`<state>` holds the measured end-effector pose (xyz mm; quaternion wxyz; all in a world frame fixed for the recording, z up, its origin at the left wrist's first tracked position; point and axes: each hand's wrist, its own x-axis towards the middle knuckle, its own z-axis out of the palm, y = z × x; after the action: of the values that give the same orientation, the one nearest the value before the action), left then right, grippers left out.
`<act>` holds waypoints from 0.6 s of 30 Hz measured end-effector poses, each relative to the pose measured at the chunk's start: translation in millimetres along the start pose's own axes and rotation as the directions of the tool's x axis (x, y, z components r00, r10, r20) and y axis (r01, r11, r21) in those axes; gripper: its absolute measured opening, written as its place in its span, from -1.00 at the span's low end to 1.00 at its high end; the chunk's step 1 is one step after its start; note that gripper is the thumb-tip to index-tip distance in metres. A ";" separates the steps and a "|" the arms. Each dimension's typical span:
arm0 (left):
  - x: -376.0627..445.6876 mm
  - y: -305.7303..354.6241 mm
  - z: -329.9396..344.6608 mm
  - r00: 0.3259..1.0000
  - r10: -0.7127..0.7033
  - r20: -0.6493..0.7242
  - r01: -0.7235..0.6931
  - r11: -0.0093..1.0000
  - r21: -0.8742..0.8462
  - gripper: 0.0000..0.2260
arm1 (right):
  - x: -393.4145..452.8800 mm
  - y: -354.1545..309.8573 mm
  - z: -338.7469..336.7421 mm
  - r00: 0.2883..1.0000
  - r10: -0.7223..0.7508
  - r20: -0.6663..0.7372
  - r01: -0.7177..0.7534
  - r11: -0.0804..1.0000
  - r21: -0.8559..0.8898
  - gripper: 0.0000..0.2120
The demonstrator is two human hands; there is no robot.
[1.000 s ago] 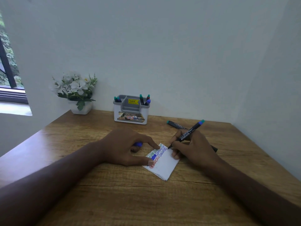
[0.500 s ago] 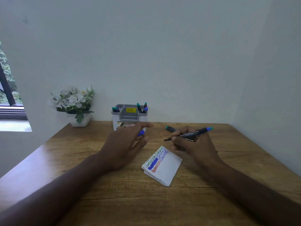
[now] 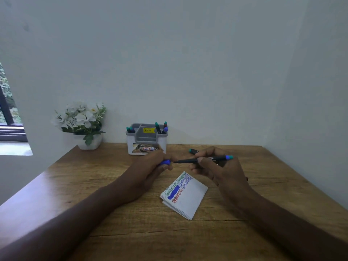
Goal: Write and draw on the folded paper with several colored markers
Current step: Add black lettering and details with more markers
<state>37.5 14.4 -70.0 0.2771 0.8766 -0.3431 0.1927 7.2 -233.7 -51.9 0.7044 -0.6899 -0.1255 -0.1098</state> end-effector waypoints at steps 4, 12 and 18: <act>-0.6 0.1 0.0 1.000 0.000 0.013 0.000 1.000 0.005 -0.83 | -0.3 0.8 0.0 1.000 -0.026 0.016 0.027 0.999 -0.023 -0.91; 2.1 -1.9 2.3 0.999 -0.002 0.044 -0.002 0.995 0.100 -0.83 | -0.8 3.3 0.8 0.997 -0.057 0.059 0.065 0.987 -0.146 -0.92; -1.3 1.2 -3.3 0.995 0.100 0.019 -0.102 0.964 0.247 -0.68 | -2.8 5.8 6.9 0.986 -0.074 0.150 0.136 0.879 -0.457 -0.85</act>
<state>35.3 16.3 -67.7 0.1542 0.8863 -0.3614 0.2452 6.4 -226.6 -58.2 0.5019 -0.8364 -0.1778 -0.1302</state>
